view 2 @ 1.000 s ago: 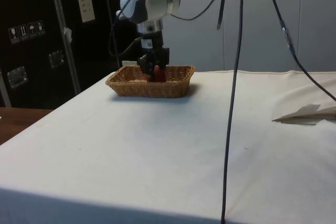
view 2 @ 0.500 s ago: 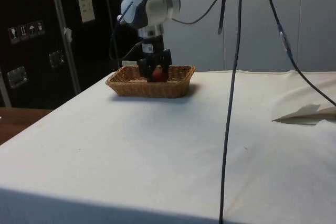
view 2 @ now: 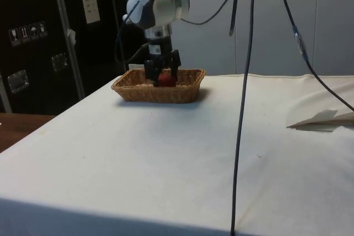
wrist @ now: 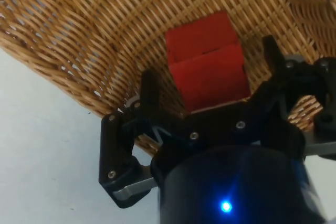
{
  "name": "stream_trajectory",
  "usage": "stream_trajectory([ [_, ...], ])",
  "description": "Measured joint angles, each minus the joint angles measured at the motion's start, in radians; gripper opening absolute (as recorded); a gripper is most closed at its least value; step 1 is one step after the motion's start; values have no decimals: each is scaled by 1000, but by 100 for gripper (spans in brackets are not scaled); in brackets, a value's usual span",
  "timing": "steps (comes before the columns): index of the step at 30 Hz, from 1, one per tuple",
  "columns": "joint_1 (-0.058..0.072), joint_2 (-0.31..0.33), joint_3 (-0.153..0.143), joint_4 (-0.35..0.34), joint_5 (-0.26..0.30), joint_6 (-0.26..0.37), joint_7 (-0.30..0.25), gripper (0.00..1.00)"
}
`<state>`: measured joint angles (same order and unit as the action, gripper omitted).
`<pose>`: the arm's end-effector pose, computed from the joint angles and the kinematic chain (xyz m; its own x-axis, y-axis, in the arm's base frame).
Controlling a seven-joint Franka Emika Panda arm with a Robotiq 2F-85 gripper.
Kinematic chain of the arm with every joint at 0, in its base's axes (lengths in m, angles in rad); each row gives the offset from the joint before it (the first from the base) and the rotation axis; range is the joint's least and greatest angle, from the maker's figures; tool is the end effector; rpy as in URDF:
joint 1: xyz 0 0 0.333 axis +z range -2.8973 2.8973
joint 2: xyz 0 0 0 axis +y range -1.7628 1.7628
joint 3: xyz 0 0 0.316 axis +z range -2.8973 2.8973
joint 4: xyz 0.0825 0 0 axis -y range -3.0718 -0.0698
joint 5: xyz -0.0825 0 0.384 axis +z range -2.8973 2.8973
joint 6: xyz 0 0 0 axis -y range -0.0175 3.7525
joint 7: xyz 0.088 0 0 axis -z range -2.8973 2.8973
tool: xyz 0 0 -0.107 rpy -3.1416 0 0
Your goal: Pick up the cube and place it into the basket.
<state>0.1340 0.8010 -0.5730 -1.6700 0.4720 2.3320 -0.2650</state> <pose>0.6345 -0.2407 0.1939 0.9361 -0.3516 0.0099 -0.3515 -0.9340 0.0638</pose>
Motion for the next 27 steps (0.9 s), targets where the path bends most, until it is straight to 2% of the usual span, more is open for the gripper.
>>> stream_trajectory([
  [10,13,-38,-25,3,-9,-34,0,100],
  [27,31,-73,-48,15,-26,-73,7,100],
])
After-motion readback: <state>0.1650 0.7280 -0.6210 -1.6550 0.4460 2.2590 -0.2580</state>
